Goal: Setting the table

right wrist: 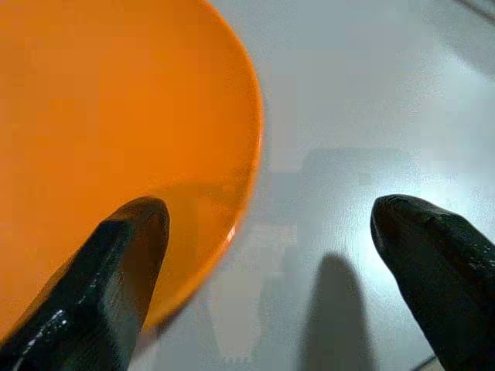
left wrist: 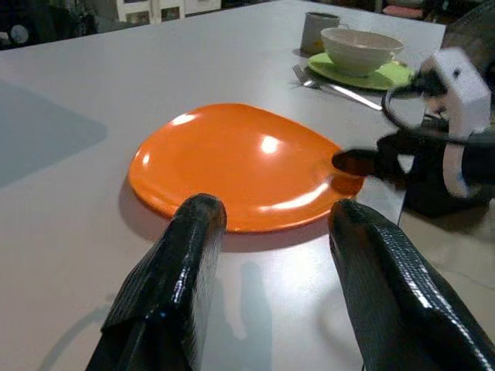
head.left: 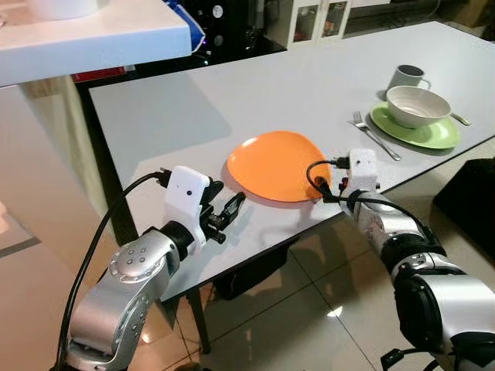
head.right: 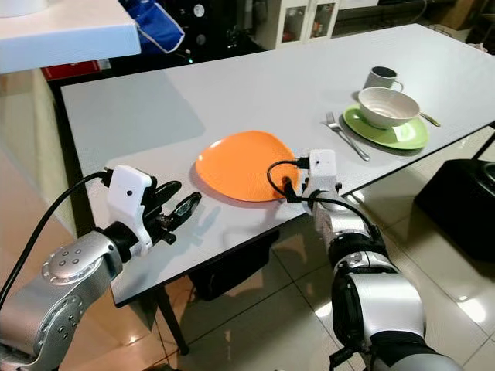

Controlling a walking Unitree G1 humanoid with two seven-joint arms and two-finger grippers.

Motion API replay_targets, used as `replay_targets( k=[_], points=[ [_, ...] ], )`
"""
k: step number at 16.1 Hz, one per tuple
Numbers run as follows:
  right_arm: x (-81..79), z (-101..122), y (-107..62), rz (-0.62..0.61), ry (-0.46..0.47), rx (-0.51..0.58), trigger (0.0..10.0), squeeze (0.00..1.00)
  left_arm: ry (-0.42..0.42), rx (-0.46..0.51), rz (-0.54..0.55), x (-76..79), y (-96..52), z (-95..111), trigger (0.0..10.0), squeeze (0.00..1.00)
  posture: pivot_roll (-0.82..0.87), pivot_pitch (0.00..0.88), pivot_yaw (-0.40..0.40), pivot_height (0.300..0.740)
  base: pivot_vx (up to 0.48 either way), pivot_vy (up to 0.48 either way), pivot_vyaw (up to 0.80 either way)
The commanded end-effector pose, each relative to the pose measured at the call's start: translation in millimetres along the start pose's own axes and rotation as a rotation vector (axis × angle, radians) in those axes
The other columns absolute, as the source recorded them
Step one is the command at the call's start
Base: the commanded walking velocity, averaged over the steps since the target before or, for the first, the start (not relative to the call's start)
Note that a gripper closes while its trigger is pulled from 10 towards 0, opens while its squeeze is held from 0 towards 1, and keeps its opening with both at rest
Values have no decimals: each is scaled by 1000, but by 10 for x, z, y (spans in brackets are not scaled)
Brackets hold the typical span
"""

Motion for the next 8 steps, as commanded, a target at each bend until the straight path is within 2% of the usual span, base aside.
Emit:
replay_targets(
  k=[1, 2, 3, 5, 6, 7, 8],
  points=[
    [7, -99, -9, 3, 15, -32, 10000, 0, 5, 1, 12, -24, 15, -3, 10000, 0, 61, 0, -34, 740, 0, 0, 0],
    [92, 98, -9, -12, 83, 44, 10000, 0, 10, 27, 31, -50, 10, 50, 10000, 0, 66, 0, -44, 740, 0, 0, 0],
    [113, 199, -13, -5, 114, 87, 10000, 0, 13, 41, 49, -78, 3, 78, 10000, 0, 66, 0, -44, 740, 0, 0, 0],
    [243, 630, -99, 17, 208, 275, 10000, 0, -21, 139, 158, -246, -56, 260, 10000, 0, 70, 0, -56, 740, 0, 0, 0],
    [325, 850, -230, 23, 245, 373, 10000, 0, -7, 193, 170, -259, -102, 358, 10000, 0, 63, 0, -54, 740, 0, 0, 0],
    [373, 1013, -404, 25, 243, 444, 10000, 0, 26, 228, 194, -279, -131, 420, 10000, 0, 57, 0, -49, 740, 0, 0, 0],
    [381, 1069, -486, 27, 249, 470, 10000, 0, 44, 234, 209, -298, -133, 431, 10000, 0, 48, 0, -43, 740, 0, 0, 0]
  ],
)
Point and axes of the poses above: a point about 5 cm out from each wrist's last joint towards the gripper, its own y axis pointing out of the wrist towards the gripper, its own z axis along the axis of the wrist's last joint, x = y × z, the point moved 6 cm from there along y, pointing out of the wrist towards the gripper, and after that the axes turned 13 degrees about -y, right-handed, at the moved point
